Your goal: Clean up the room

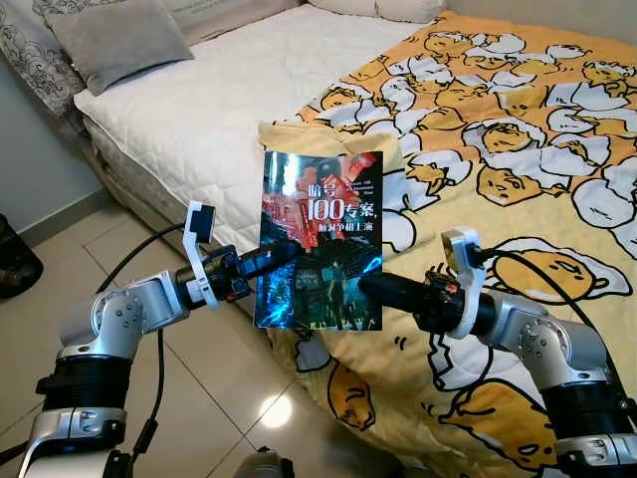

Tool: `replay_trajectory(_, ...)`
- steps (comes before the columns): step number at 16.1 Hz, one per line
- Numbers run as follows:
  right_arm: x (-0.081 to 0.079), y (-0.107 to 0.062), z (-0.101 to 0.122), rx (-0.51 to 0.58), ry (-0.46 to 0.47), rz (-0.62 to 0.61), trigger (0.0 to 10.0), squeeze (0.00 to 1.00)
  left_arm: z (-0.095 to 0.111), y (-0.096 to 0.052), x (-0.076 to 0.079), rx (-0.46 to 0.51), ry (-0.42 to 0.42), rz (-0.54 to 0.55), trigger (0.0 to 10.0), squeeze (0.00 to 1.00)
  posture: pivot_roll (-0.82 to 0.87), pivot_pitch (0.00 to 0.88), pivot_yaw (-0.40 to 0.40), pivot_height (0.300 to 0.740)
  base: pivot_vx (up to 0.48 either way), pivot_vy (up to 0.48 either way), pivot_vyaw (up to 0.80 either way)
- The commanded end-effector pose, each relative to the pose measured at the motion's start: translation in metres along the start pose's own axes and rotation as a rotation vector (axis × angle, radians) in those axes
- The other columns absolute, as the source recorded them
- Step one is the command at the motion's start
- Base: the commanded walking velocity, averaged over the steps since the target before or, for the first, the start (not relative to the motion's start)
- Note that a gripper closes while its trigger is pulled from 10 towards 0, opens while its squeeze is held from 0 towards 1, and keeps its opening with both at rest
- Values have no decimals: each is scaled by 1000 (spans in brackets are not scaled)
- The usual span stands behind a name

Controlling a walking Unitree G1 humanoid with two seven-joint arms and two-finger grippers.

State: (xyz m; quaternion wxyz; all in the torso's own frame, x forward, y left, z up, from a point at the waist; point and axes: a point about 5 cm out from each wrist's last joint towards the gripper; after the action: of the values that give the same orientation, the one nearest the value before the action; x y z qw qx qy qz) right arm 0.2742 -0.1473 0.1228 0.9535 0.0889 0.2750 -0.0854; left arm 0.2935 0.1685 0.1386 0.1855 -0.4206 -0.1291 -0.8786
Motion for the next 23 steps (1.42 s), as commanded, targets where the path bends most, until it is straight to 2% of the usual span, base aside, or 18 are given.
replay_trajectory(1,-1,8,11,-4,-36,24,10000,1000,3,0,3,0,37,9,0,0,-62,0,78,740,0,0,0)
replay_trajectory(4,3,8,15,45,-37,-20,10000,1000,13,-1,10,16,96,8,0,0,-56,0,78,740,0,0,0)
replay_trajectory(7,8,-3,12,115,-67,-138,10000,1000,12,5,19,25,149,1,0,0,-46,0,62,740,0,0,0)
replay_trajectory(8,20,-14,19,208,-108,-303,10000,1000,14,5,19,41,197,37,0,0,-41,0,46,740,0,0,0)
replay_trajectory(9,36,-35,31,354,-175,-614,10000,1000,26,3,14,118,323,164,0,0,-43,0,44,740,0,0,0)
replay_trajectory(10,36,-38,33,373,-184,-659,10000,1000,32,1,11,151,360,224,0,0,-43,0,44,740,0,0,0)
replay_trajectory(11,35,-40,33,393,-175,-707,10000,153,41,-3,8,193,412,317,0,0,-47,0,46,740,0,0,0)
replay_trajectory(12,32,-39,32,400,-164,-716,10000,0,46,-5,6,207,439,381,4039,0,-51,0,49,740,0,0,0)
replay_trajectory(13,29,-34,29,407,-175,-777,10000,0,57,-9,8,267,472,469,10000,0,-55,0,55,740,0,0,0)
replay_trajectory(16,27,-22,25,411,-225,-851,10000,0,61,-5,11,301,581,589,10000,0,-63,0,67,740,0,0,0)
replay_trajectory(17,24,-14,23,402,-238,-873,10000,0,55,1,10,265,607,632,10000,0,-60,0,66,740,0,0,0)
replay_trajectory(19,18,-3,19,381,-235,-865,10000,0,39,7,1,138,568,773,10000,0,-60,0,65,740,0,0,0)
replay_trajectory(20,15,0,16,367,-248,-871,10000,0,37,11,2,147,619,794,10000,0,-58,0,63,740,0,0,0)
replay_trajectory(21,13,3,13,368,-265,-895,10000,0,36,18,7,222,687,751,10000,0,-57,0,61,740,0,0,0)
replay_trajectory(23,10,5,9,347,-302,-934,10000,0,32,23,13,280,767,723,10000,0,-59,0,61,740,0,0,0)
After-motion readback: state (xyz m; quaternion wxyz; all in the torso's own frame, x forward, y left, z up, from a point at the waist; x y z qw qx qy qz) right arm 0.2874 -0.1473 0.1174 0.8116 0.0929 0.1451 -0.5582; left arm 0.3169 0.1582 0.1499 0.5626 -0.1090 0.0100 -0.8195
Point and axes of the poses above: a point about 5 cm out from each wrist's last joint towards the gripper, its own y axis pointing out of the wrist towards the gripper, its own z axis along the axis of the wrist's last joint, x = y × z, and after that the axes turned 5 degrees about -y, right-handed
